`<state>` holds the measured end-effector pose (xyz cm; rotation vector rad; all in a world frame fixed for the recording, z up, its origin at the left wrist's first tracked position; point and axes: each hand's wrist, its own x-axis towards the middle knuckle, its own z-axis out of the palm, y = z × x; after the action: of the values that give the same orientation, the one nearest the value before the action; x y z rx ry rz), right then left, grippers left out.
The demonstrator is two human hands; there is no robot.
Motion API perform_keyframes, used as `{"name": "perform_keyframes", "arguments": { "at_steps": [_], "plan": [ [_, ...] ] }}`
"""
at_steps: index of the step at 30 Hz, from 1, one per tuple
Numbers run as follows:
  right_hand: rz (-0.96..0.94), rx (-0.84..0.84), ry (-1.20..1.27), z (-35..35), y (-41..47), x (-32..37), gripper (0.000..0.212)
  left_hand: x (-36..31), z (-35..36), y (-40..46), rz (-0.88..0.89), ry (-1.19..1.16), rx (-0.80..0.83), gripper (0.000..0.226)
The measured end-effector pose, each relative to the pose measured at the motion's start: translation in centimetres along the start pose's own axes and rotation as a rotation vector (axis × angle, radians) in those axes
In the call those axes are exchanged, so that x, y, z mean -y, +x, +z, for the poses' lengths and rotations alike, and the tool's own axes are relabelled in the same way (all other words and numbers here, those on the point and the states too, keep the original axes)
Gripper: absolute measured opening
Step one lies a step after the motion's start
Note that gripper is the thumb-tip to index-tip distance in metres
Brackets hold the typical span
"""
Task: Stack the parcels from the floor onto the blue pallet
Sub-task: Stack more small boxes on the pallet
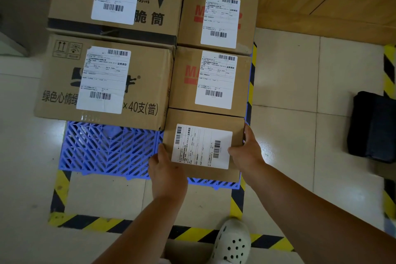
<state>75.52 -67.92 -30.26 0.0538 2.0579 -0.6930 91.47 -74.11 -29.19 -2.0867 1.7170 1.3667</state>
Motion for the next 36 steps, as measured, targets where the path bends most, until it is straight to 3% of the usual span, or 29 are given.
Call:
{"name": "perform_keyframes", "arguments": {
  "at_steps": [6, 15, 23, 32, 36],
  "plan": [
    [0.026, -0.05, -0.023, -2.0, -2.2, 0.4, 0.08, -0.5, -2.4, -1.7, -0.022, 0.063, 0.023, 0.065],
    [-0.028, 0.018, -0.121, -7.4, -10.0, 5.6, 0.068, -5.5, -11.0, -5.4, 0.061, 0.157, 0.038, 0.059],
    [-0.106, 0.013, -0.085, -13.5, -22.2, 13.2, 0.045, -14.7, -20.7, -11.1, 0.203, 0.16, 0.202, 0.04],
    [-0.157, -0.03, 0.101, -21.3, -39.2, 19.6, 0.03, -22.1, -33.1, -23.2, 0.335, 0.199, 0.296, 0.051],
    [-0.205, -0.069, 0.128, -24.9, -45.7, 20.6, 0.031, -24.7, -37.3, -29.0, 0.413, 0.21, 0.309, 0.042]
  ]
}}
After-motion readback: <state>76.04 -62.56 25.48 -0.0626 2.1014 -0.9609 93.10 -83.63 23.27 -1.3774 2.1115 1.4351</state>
